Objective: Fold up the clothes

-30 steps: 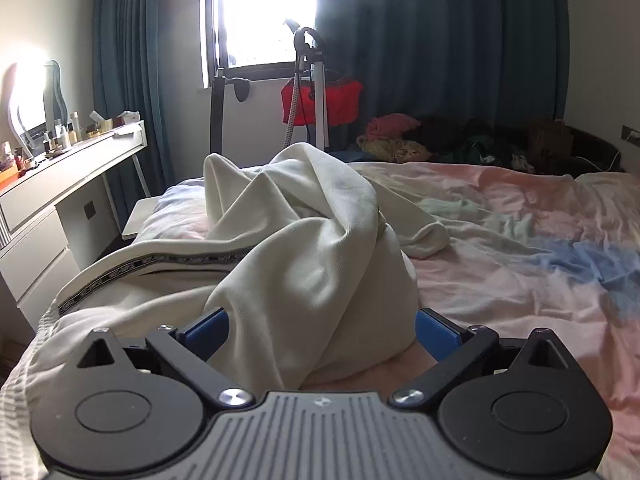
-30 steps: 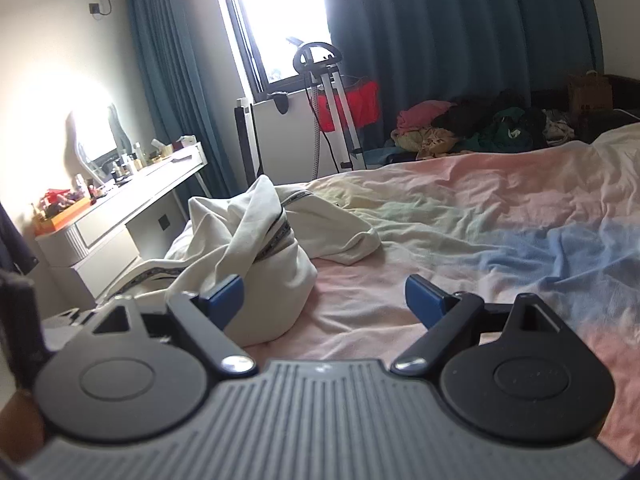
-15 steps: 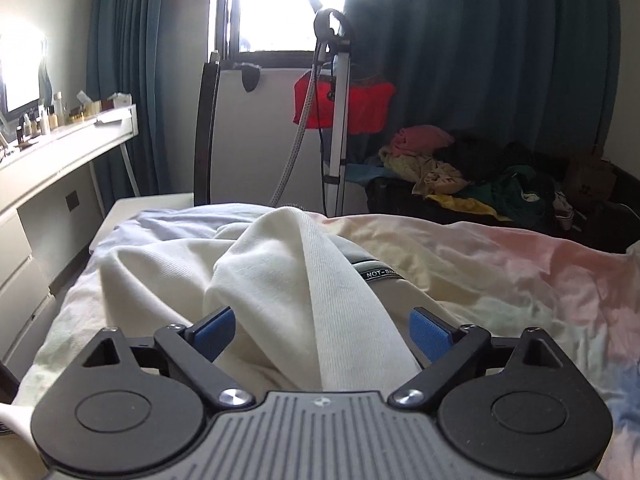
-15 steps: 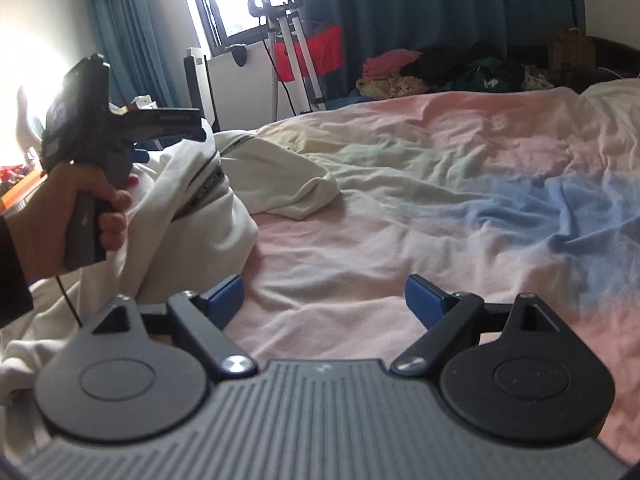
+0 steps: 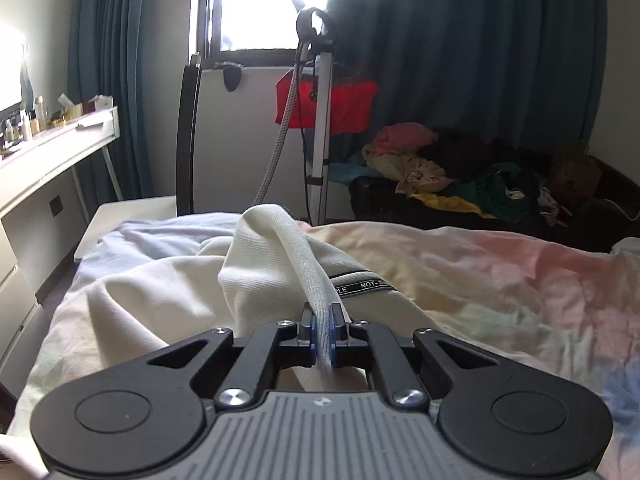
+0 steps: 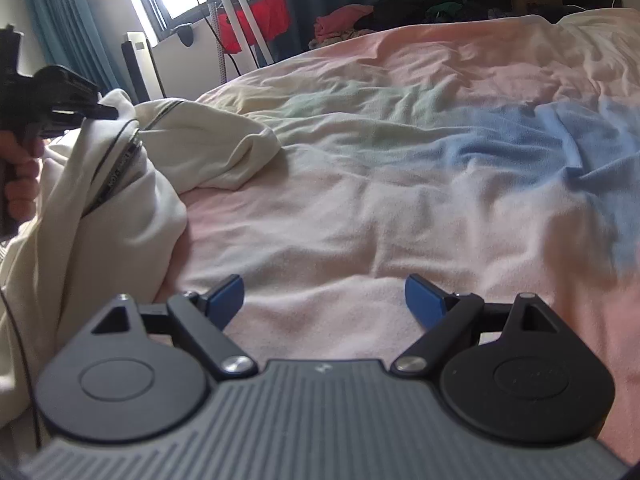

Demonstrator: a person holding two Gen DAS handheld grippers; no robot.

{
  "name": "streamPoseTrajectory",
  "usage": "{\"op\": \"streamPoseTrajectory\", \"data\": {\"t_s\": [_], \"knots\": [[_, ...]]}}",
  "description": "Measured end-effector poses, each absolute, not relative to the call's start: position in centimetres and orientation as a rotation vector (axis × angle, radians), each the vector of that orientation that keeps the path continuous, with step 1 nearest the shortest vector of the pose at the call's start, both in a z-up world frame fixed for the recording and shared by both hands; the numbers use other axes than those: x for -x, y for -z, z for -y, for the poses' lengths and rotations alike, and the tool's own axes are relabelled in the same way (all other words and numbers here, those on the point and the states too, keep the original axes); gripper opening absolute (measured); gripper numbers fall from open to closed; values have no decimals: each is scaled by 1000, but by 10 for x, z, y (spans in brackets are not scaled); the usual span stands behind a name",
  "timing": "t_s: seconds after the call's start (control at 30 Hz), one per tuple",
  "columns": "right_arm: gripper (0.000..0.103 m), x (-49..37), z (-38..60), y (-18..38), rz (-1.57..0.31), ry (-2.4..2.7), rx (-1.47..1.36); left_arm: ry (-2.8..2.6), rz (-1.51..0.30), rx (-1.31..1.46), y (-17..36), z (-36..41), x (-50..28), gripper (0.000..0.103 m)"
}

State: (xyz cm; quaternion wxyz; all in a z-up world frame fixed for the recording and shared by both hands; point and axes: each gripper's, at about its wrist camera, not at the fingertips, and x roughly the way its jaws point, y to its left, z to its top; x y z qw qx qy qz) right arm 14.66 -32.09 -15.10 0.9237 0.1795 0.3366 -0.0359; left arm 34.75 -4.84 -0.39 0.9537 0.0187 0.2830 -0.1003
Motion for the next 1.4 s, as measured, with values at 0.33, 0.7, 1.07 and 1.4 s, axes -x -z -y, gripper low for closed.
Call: {"op": "streamPoseTrajectory", "data": {"t_s": [0.33,0.7,1.07,1.4], "knots": [[89,-111,326,118,-609,34,-423,429,-473,-74,-12,47,-123,4],[88,-48,311,79,-567,-174,-464,471,-542,6,53,47,4,10],[83,-97,279,40,-640,-206,-388,400,-499,132,34,6,3,83],[71,-267,194,33,-787,-233,-334,141,-427,182,32,-47,-39,89]]}}
